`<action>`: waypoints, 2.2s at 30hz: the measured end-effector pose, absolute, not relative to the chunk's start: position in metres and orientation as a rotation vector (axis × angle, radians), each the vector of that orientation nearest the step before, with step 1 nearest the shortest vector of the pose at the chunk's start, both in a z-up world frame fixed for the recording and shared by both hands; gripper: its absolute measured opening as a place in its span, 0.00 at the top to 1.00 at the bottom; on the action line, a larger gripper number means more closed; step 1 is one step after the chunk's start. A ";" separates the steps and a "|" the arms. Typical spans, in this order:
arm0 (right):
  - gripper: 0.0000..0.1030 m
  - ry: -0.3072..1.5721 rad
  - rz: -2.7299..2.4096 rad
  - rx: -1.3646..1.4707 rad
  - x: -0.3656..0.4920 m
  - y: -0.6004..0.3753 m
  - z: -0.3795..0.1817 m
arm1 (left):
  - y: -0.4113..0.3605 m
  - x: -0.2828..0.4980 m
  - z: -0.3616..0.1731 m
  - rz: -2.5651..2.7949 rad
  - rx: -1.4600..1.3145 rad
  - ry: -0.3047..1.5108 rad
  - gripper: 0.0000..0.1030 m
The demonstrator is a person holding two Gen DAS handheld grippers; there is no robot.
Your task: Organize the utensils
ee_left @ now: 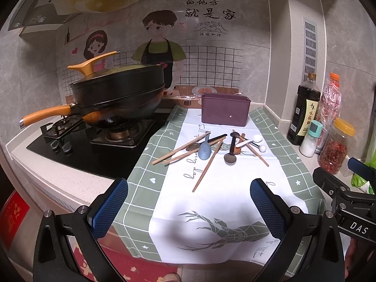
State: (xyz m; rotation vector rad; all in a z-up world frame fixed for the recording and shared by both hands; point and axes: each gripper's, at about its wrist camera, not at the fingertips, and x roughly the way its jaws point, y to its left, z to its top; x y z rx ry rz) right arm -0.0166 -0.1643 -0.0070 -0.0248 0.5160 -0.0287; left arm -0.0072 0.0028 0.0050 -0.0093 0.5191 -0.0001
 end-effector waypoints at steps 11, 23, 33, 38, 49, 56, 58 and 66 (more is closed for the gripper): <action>0.00 0.520 -0.027 -0.027 -0.015 -0.166 -0.008 | 0.006 -0.005 0.002 0.002 -0.013 0.522 0.00; 0.00 0.518 -0.031 -0.024 -0.017 -0.168 -0.008 | 0.005 -0.002 0.002 0.004 -0.013 0.522 0.00; 0.00 0.517 -0.031 -0.023 -0.017 -0.168 -0.007 | 0.006 -0.002 0.002 0.004 -0.013 0.521 0.00; 0.00 0.518 -0.031 -0.025 -0.017 -0.168 -0.007 | 0.006 -0.002 0.002 0.004 -0.012 0.522 0.00; 0.00 0.517 -0.031 -0.027 -0.017 -0.167 -0.007 | 0.007 -0.002 0.002 0.003 -0.013 0.521 0.00; 0.00 0.517 -0.030 -0.025 -0.017 -0.167 -0.007 | 0.007 -0.002 0.001 0.003 -0.011 0.517 0.00; 0.00 0.516 -0.032 -0.026 -0.017 -0.167 -0.007 | 0.008 -0.001 0.002 0.004 -0.013 0.518 0.00; 0.00 0.515 -0.025 -0.028 -0.014 -0.165 -0.005 | 0.009 0.001 0.005 -0.005 -0.010 0.515 0.00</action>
